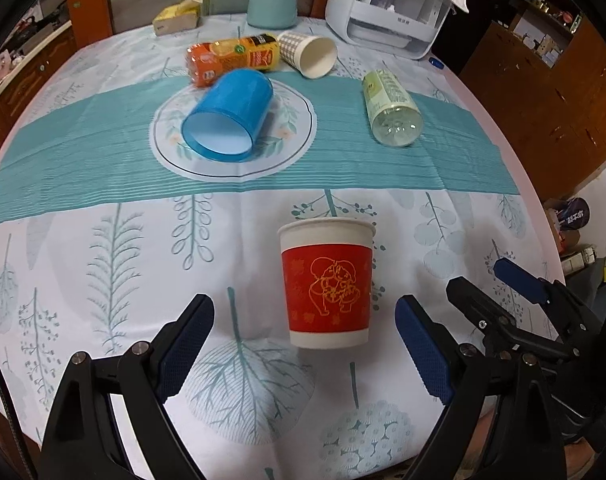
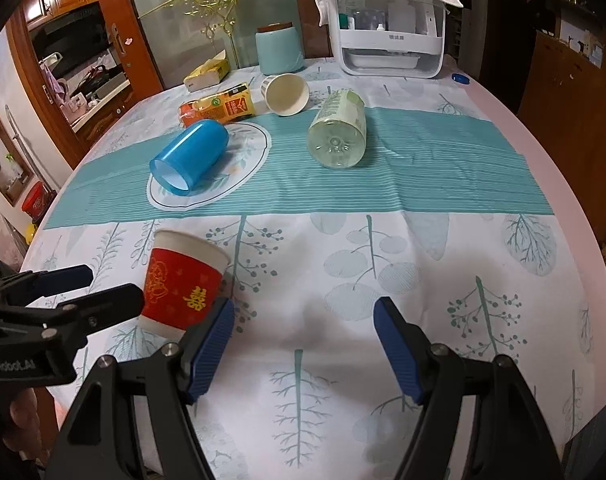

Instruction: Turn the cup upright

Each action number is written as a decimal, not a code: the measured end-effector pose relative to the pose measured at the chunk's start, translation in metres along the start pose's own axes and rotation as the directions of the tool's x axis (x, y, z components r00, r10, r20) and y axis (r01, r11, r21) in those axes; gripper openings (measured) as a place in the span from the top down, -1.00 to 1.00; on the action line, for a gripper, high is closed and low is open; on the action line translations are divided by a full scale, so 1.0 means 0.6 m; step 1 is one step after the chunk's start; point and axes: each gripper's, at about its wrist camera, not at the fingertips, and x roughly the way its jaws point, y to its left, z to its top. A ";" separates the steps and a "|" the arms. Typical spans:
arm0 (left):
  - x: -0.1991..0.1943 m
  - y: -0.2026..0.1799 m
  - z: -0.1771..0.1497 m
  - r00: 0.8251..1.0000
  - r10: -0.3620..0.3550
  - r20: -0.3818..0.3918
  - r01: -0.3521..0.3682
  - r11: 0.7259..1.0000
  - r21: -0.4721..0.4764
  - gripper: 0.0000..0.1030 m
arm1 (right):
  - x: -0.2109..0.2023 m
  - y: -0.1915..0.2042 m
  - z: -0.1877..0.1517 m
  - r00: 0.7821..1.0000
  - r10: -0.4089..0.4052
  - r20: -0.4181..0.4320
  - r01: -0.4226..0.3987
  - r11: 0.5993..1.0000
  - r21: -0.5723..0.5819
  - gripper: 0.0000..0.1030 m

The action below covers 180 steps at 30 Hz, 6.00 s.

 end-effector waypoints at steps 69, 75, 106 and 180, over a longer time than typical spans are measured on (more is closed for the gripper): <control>0.075 -0.015 0.095 0.987 -0.074 -0.143 0.085 0.993 0.076 -0.17 | 0.049 -0.025 0.010 0.994 0.079 -0.077 -0.076 0.996 0.048 -0.41; 0.073 -0.013 0.095 0.998 -0.007 0.055 0.001 0.994 0.114 -0.17 | 0.048 -0.021 0.011 0.994 0.080 -0.071 -0.078 0.996 0.042 -0.41; 0.094 -0.002 0.045 0.932 -0.039 0.360 -0.003 0.993 0.114 -0.21 | 0.047 -0.014 0.010 0.993 0.098 -0.060 -0.096 0.995 0.024 -0.41; -0.118 0.025 -0.124 0.952 0.193 0.240 -0.178 0.981 -0.081 -0.96 | -0.104 0.077 -0.063 0.988 0.118 0.096 -0.111 0.991 -0.073 -0.53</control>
